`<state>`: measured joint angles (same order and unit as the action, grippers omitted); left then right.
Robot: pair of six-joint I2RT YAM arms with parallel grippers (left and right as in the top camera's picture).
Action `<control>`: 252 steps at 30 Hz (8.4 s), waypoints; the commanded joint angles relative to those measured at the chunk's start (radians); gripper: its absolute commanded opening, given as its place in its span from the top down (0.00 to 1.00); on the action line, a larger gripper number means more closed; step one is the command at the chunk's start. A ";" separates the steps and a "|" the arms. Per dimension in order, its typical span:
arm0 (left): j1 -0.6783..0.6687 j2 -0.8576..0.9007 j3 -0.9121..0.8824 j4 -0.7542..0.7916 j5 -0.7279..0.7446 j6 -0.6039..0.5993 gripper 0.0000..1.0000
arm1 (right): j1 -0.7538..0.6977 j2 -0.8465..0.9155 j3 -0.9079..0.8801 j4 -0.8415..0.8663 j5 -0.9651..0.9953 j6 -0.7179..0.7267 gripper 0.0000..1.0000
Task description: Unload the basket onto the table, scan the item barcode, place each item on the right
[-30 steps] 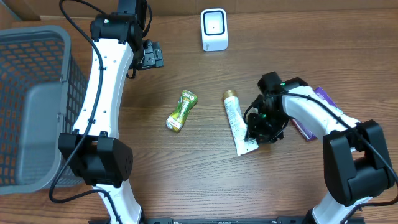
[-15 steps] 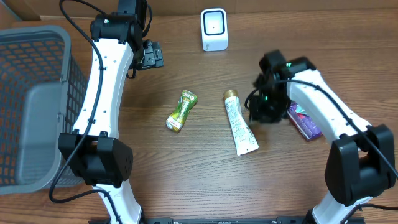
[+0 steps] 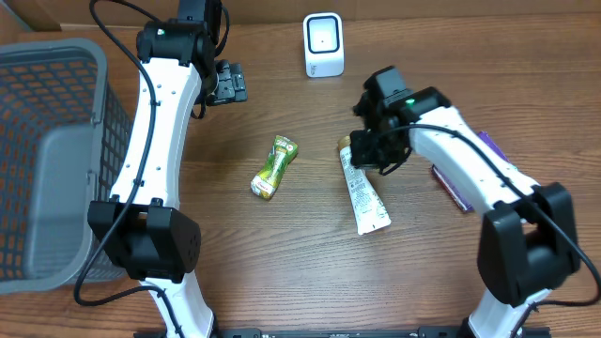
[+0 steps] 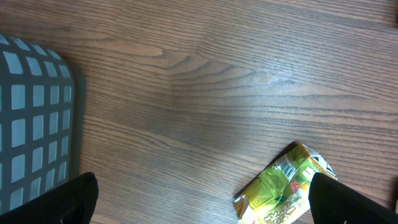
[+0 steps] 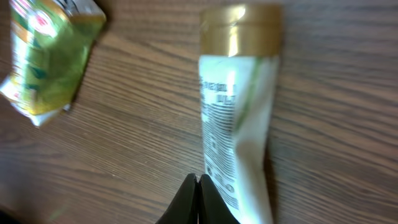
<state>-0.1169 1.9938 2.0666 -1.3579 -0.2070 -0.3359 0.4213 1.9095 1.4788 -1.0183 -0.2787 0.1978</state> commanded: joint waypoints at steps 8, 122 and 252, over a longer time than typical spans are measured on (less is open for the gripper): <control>-0.002 -0.019 0.015 0.001 -0.010 0.007 0.00 | 0.004 0.136 -0.013 0.006 0.109 0.014 0.96; -0.002 -0.019 0.015 0.001 -0.010 0.007 0.01 | -0.291 -0.153 0.355 -0.179 -0.968 -0.265 0.97; -0.008 -0.019 0.015 0.001 -0.010 0.007 0.01 | -0.341 -0.071 0.035 -0.203 0.272 0.259 0.30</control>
<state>-0.1181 1.9938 2.0666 -1.3579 -0.2073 -0.3359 0.0662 1.8828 1.4162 -1.1950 0.0448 0.5083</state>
